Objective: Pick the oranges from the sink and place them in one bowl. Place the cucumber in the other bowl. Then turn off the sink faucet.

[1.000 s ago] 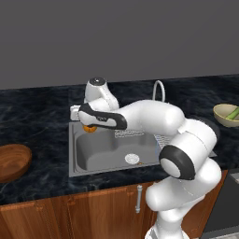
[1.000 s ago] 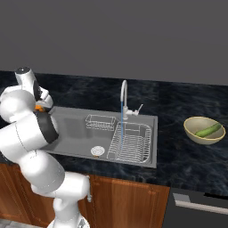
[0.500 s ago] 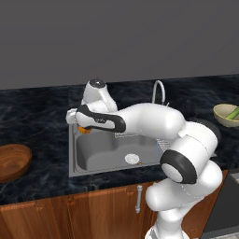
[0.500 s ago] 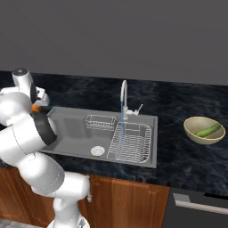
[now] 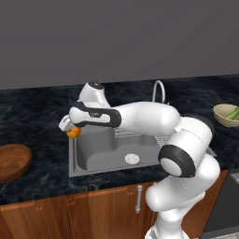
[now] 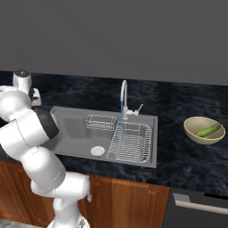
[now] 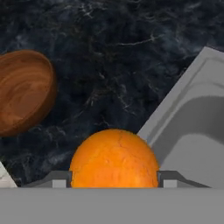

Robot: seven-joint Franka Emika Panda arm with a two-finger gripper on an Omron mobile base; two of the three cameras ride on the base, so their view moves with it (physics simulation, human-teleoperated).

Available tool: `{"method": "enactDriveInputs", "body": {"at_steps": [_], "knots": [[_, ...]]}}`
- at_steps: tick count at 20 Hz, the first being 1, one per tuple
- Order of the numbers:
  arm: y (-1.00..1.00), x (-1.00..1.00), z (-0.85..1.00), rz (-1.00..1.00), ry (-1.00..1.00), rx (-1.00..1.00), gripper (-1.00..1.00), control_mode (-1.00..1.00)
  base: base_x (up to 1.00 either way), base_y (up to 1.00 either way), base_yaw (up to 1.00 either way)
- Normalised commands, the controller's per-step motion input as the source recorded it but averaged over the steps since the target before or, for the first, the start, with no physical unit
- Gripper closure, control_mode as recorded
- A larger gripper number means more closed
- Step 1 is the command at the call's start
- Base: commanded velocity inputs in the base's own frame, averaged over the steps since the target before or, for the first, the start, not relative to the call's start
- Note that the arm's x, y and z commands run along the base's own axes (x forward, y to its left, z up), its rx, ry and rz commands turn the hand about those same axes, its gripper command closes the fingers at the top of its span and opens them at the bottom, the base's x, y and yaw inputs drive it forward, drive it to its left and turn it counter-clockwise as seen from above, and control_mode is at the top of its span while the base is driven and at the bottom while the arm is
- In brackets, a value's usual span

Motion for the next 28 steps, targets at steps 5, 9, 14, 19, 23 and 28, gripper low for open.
{"method": "enactDriveInputs", "body": {"at_steps": [5, 9, 14, 19, 23, 28], "knots": [[0.55, -0.12, 0.15, 0.32, 0.0, 0.0, 1.0, -1.0, 0.0, 0.0, 0.0], [0.51, -0.15, 0.15, 0.29, 0.0, 0.0, 1.0, -1.0, 0.0, 0.0, 0.0], [0.51, -0.17, 0.17, 0.26, 0.0, 0.0, 1.0, -1.0, 0.0, 0.0, 0.0], [0.53, -0.1, 0.02, 0.24, 0.0, 0.0, 1.0, -1.0, 0.0, 0.0, 0.0], [0.54, -0.05, 0.0, 0.23, 0.0, 0.0, 1.0, -1.0, 0.0, 0.0, 0.0], [0.5, -0.01, 0.0, 0.21, 0.0, 0.0, 1.0, -1.0, 0.0, 0.0, 0.0]]}}
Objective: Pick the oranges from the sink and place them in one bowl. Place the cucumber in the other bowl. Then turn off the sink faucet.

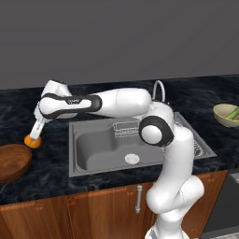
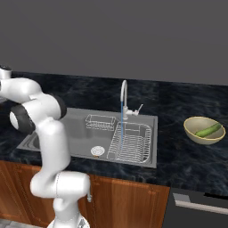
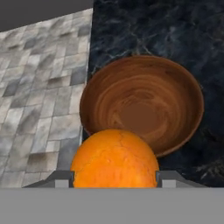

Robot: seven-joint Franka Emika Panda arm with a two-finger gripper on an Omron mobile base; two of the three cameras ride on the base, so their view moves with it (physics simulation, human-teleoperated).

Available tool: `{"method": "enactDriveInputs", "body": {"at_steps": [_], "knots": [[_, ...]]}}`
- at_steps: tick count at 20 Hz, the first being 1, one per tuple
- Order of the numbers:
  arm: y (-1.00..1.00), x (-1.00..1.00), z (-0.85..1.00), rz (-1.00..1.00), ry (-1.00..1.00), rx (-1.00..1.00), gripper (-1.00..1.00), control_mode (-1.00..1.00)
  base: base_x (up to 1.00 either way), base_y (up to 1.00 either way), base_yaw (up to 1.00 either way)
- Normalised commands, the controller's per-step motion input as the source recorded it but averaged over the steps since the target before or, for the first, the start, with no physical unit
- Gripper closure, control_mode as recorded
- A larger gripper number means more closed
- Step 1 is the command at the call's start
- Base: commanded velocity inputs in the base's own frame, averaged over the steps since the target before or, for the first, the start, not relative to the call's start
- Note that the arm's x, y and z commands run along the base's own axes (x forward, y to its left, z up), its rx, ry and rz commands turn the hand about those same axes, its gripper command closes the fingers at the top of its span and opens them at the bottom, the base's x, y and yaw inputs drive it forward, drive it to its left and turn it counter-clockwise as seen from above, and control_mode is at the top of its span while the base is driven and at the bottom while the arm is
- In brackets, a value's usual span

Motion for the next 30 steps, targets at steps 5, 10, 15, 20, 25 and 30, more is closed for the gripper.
{"method": "enactDriveInputs", "body": {"at_steps": [5, 10, 15, 20, 25, 30], "knots": [[0.55, 0.0, -0.07, 0.15, 0.0, -0.07, 1.0, -1.0, 0.0, 0.0, 0.0], [0.51, 0.05, -0.28, 0.09, 0.0, -0.17, 1.0, -1.0, 0.0, 0.0, 0.0], [0.15, 0.0, -0.11, 0.05, 0.0, -0.04, 1.0, -1.0, 0.0, 0.0, 0.0], [0.02, 0.0, -0.21, 0.01, 0.0, 0.0, 1.0, -1.0, 0.0, 0.0, 0.0], [0.01, 0.0, -0.35, 0.02, 0.0, -0.01, 1.0, -1.0, 0.0, 0.0, 0.0], [0.01, 0.0, -0.33, 0.04, 0.0, -0.02, 1.0, -1.0, 0.0, 0.0, 0.0]]}}
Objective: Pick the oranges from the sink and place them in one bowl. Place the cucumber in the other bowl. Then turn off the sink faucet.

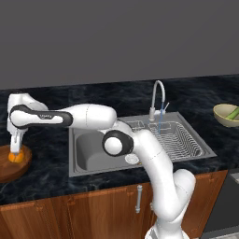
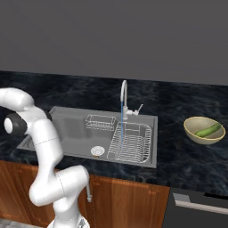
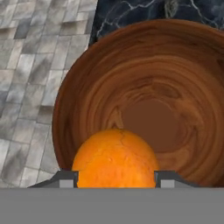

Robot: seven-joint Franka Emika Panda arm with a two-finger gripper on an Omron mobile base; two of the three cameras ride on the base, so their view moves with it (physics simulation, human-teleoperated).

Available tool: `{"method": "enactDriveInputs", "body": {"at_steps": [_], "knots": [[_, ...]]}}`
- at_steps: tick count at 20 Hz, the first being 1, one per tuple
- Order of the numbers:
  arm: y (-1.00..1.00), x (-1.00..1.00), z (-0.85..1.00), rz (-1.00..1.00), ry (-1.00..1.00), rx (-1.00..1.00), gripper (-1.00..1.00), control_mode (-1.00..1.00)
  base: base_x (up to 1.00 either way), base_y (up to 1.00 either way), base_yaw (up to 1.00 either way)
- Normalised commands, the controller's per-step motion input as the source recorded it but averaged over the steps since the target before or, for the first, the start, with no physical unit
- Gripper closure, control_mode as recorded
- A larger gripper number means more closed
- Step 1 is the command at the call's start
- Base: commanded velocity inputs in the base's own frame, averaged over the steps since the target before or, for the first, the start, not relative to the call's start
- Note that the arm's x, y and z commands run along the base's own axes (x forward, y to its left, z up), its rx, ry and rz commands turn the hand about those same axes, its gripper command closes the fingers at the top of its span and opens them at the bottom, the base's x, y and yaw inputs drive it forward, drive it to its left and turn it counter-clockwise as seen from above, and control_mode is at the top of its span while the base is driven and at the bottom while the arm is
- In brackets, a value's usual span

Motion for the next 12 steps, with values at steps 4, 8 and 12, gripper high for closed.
{"method": "enactDriveInputs", "body": {"at_steps": [4, 8, 12], "knots": [[0.03, 0.0, -0.31, 0.04, 0.0, -0.02, 1.0, -1.0, 0.0, 0.0, 0.0], [0.07, 0.0, -0.16, 0.03, 0.0, 0.0, 1.0, -1.0, 0.0, 0.0, 0.0], [0.14, 0.0, -0.14, 0.02, 0.0, 0.0, -1.0, -1.0, 0.0, 0.0, 0.0]]}}
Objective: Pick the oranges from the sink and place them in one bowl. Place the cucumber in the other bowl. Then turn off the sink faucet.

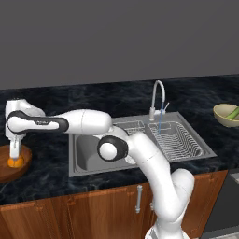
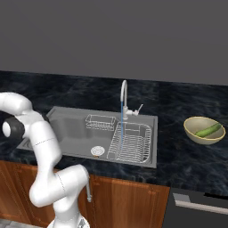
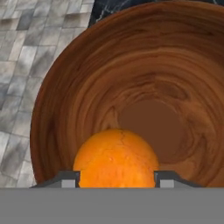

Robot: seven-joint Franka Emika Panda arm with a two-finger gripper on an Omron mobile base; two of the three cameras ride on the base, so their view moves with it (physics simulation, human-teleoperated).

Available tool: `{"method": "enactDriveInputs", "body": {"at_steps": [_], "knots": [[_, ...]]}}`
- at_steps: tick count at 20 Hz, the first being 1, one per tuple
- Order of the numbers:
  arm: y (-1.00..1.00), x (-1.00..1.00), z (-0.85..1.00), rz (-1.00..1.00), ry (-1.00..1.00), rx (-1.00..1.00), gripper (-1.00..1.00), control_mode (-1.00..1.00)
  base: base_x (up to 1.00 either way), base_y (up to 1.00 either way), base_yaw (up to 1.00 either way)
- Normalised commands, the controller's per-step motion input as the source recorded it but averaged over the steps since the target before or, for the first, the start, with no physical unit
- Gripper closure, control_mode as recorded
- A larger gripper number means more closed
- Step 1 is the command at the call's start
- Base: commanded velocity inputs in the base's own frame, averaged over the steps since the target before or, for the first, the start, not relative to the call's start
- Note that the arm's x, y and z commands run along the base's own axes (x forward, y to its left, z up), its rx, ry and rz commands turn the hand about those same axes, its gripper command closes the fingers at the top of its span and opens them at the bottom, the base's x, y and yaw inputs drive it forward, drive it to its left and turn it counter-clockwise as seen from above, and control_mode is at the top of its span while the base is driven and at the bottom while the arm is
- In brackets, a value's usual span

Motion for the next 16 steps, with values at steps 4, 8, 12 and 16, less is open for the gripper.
{"method": "enactDriveInputs", "body": {"at_steps": [4, 8, 12, 16], "knots": [[0.12, 0.0, -0.02, 0.0, -0.01, 0.0, -1.0, -1.0, 0.0, 0.0, 0.0], [0.03, 0.0, 0.0, 0.0, -0.01, 0.0, -1.0, -1.0, 0.0, 0.0, 0.0], [0.07, -0.02, 0.01, 0.0, 0.0, -0.01, -1.0, -1.0, 0.0, 0.0, 0.0], [0.04, -0.07, 0.29, 0.0, 0.0, -0.01, -1.0, -1.0, 0.0, 0.0, 0.0]]}}
